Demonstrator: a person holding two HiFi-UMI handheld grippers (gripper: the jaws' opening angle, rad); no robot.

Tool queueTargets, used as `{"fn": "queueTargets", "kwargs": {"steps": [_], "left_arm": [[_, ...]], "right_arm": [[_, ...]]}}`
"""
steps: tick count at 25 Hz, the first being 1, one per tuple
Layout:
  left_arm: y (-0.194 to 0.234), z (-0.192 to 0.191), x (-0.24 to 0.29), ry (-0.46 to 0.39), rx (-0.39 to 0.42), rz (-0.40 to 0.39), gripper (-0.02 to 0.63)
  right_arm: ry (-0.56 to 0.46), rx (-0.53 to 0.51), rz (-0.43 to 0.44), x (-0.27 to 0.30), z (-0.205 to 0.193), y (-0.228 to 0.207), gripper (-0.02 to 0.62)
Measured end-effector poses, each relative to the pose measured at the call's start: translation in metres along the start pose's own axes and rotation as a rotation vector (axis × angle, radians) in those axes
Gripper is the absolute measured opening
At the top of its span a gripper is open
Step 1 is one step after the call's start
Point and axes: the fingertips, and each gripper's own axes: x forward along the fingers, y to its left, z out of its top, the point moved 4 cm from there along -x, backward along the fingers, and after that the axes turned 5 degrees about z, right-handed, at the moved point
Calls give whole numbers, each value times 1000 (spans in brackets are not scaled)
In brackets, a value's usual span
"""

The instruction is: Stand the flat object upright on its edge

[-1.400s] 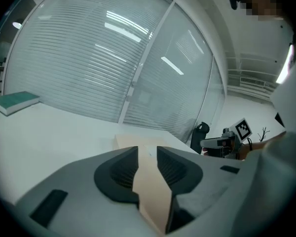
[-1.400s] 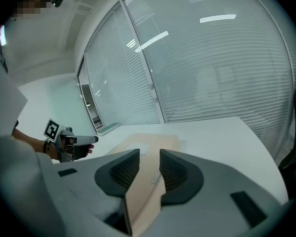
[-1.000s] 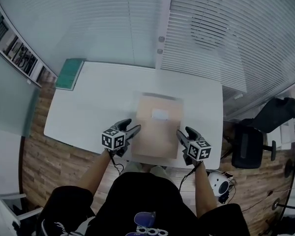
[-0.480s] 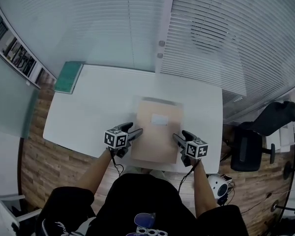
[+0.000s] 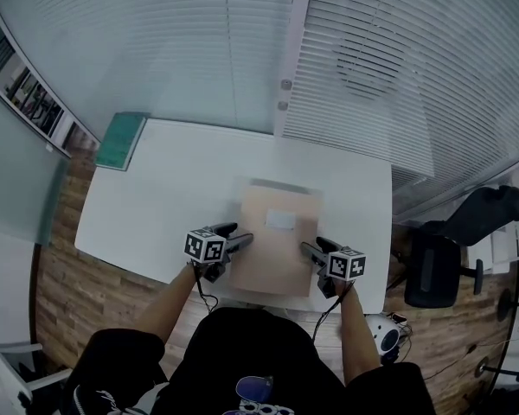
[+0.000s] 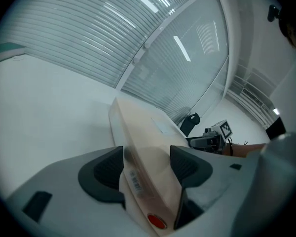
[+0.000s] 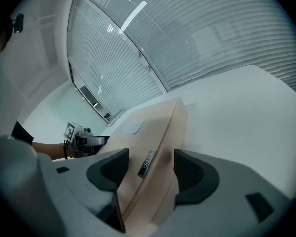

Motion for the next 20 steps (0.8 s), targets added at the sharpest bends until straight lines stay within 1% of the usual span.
{"fn": "queueTargets", "kwargs": {"steps": [2,6,11,20], "left_arm": [[1,0,1,13,-11,-3,296],[-1,1,1,24,-8,2,296],[-2,0,1,16,-8,13,296],[-4,3,-2,3,4,30,296]], "right_arm": [[8,15,14,3,0,0,281],[8,16,15,2,1,1,279],[16,10,10,2,-2,1,279],[-1,-25,4,2,5,6,279]]}}
